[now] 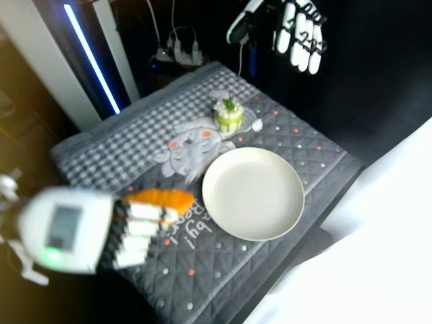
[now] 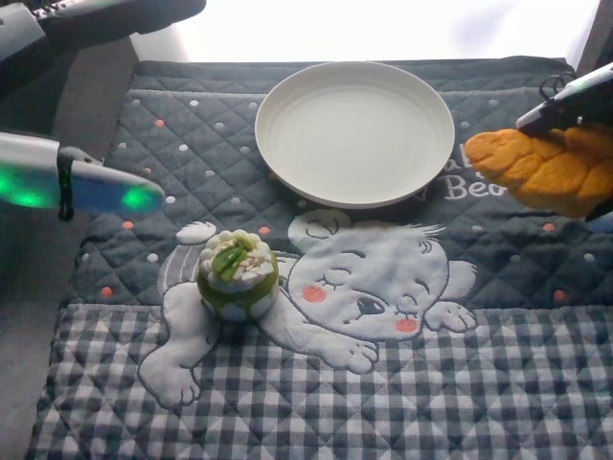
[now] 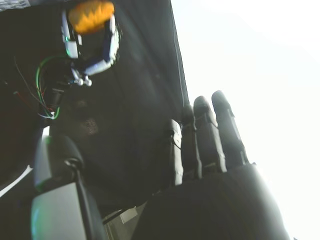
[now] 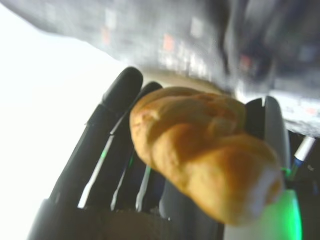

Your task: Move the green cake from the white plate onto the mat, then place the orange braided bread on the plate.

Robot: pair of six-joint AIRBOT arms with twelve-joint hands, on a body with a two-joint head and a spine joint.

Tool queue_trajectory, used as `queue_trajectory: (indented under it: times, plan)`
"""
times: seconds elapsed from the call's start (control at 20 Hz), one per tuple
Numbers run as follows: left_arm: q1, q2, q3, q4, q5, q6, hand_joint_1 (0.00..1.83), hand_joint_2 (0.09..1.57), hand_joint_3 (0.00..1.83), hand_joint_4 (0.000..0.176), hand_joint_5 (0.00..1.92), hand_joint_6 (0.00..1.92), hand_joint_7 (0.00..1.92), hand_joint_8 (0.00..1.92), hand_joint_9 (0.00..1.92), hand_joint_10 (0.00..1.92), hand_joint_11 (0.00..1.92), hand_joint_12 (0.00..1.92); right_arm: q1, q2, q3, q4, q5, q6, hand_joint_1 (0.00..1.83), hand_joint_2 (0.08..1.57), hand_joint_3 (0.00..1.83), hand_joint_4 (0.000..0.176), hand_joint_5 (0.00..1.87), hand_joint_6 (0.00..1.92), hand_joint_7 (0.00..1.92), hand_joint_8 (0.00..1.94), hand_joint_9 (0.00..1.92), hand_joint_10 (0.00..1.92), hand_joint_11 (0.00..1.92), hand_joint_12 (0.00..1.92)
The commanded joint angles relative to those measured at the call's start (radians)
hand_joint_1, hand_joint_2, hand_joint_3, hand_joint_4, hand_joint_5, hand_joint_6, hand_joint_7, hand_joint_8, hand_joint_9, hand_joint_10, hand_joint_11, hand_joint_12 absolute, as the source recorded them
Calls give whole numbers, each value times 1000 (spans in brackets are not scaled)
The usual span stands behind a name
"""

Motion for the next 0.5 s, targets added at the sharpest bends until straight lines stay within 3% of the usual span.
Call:
queue_trajectory:
  times: [0.0, 0.05, 0.15, 0.2, 0.25, 0.3, 0.35, 0.4, 0.45]
  plan:
    - [-7, 14, -3, -51, -126, -6, 654, 892, 19, 46, 158, 0, 201, 0, 244, 0, 175, 177, 5, 24, -9, 48, 156, -13, 1394, 1091, 0, 0, 1100, 368, 1006, 987, 997, 1317, 834, 1397]
    - [-5, 14, -3, -55, -132, -6, 631, 901, 18, 58, 164, 4, 222, 10, 274, 14, 213, 194, 5, 35, -27, 46, 187, -22, 1305, 1101, 0, 0, 1086, 446, 1008, 1169, 1065, 1167, 939, 1439]
    - [7, 15, -6, -67, -151, -6, 614, 934, 9, 74, 184, 3, 237, 5, 295, 8, 223, 193, 5, 55, -64, 38, 263, -31, 1286, 1093, 0, 0, 1098, 458, 1028, 1186, 1172, 1025, 1020, 1384]
    - [17, 15, -9, -72, -163, -7, 608, 949, 10, 70, 189, 3, 218, 0, 276, 1, 194, 180, 5, 65, -84, 35, 282, -54, 1283, 1099, 0, 0, 1110, 442, 1001, 1237, 1169, 1117, 1016, 1443]
    - [31, 14, -14, -82, -182, -7, 657, 886, 0, 76, 193, 4, 192, 0, 235, 0, 155, 163, 5, 77, -113, 30, 310, -86, 1229, 1037, 0, 0, 1185, 569, 1006, 1242, 1171, 1303, 1013, 1477]
    - [37, 12, -15, -86, -193, -7, 717, 825, 0, 74, 208, 3, 178, 0, 210, 0, 133, 151, 5, 77, -126, 28, 326, -103, 1217, 1022, 0, 0, 1188, 643, 929, 1572, 1120, 1657, 1024, 1696]
    - [42, 9, -15, -92, -203, -6, 735, 750, 0, 99, 150, 0, 144, 0, 201, 0, 139, 141, 5, 77, -132, 20, 345, -103, 1212, 1025, 0, 0, 1174, 663, 950, 1423, 1056, 1517, 897, 1651]
    - [42, 6, -15, -93, -204, -4, 752, 722, 0, 106, 135, 0, 133, 0, 205, 3, 156, 145, 5, 77, -135, 20, 358, -103, 1262, 1087, 3, 0, 1145, 477, 951, 1348, 1049, 1458, 895, 1647]
    - [42, 3, -15, -93, -206, -1, 718, 732, 0, 102, 132, 0, 106, 0, 163, 0, 133, 133, 5, 77, -133, 24, 364, -103, 1282, 1066, 0, 0, 1213, 321, 1040, 1174, 1083, 1259, 884, 1575]
